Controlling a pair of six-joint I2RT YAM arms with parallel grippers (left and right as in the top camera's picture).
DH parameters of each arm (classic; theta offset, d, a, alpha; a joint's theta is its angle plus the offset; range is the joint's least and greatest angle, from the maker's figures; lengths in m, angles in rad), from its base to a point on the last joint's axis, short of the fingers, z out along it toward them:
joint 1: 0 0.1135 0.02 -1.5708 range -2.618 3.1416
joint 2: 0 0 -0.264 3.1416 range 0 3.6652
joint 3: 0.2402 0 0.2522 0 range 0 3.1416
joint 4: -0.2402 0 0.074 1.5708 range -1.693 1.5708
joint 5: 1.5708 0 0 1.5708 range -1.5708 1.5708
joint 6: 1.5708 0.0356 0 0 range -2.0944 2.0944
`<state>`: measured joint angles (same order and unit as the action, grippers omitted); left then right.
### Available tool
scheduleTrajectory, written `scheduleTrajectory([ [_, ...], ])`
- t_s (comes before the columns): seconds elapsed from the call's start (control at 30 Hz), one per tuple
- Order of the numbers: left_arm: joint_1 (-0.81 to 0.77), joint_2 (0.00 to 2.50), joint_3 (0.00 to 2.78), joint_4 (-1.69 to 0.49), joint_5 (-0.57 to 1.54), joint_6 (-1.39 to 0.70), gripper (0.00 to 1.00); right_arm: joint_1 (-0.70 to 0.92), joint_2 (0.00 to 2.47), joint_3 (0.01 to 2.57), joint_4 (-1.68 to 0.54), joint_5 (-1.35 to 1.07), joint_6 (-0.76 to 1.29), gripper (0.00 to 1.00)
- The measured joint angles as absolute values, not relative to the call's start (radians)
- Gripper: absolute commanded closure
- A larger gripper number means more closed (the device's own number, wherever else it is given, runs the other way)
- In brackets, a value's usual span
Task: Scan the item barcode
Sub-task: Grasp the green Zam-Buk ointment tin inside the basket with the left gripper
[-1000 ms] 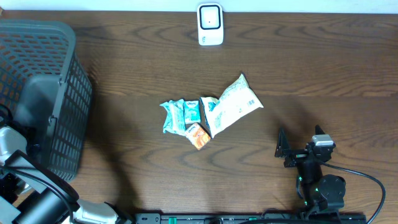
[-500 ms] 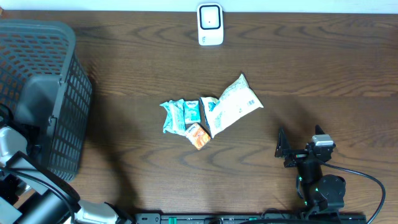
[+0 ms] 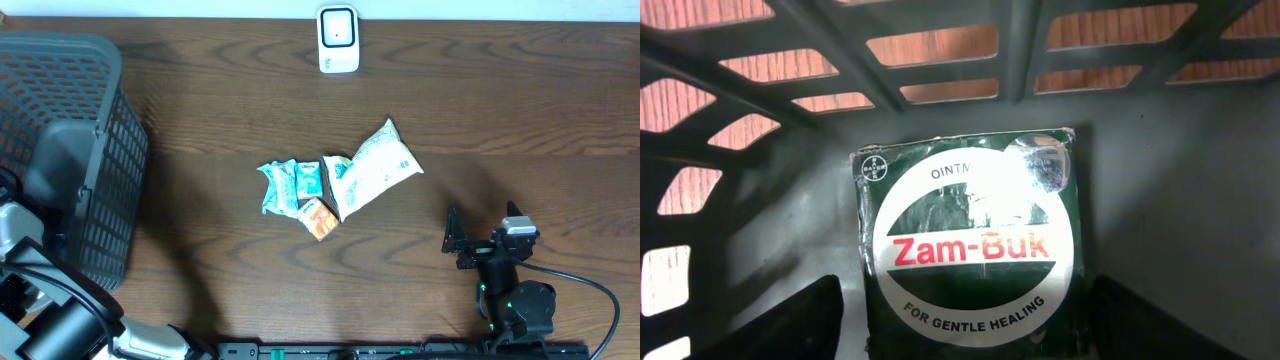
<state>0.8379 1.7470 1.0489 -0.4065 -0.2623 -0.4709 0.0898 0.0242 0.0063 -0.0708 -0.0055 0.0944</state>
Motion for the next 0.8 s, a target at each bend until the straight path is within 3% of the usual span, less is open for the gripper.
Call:
scheduleTrajectory([
  [0.43,0.838,1.785,1.05,-0.39,-0.268,-0.471,0.26,0.09,0.024,0.007,-0.071,-0.006,0.094,0.01],
  [0.53,0.838,1.785,1.05,-0.389,-0.268,-0.471,0.35,0.09,0.024,0.006,-0.071,-0.005,0.094,0.01],
  [0.6,0.838,1.785,1.05,-0.39,-0.268,-0.47,0.5,0.09,0.024,0.007,-0.071,-0.006,0.094,0.01],
  [0.8,0.838,1.782,1.05,-0.394,-0.268,-0.471,0.51,0.09,0.024,0.007,-0.071,-0.005,0.094,0.01],
])
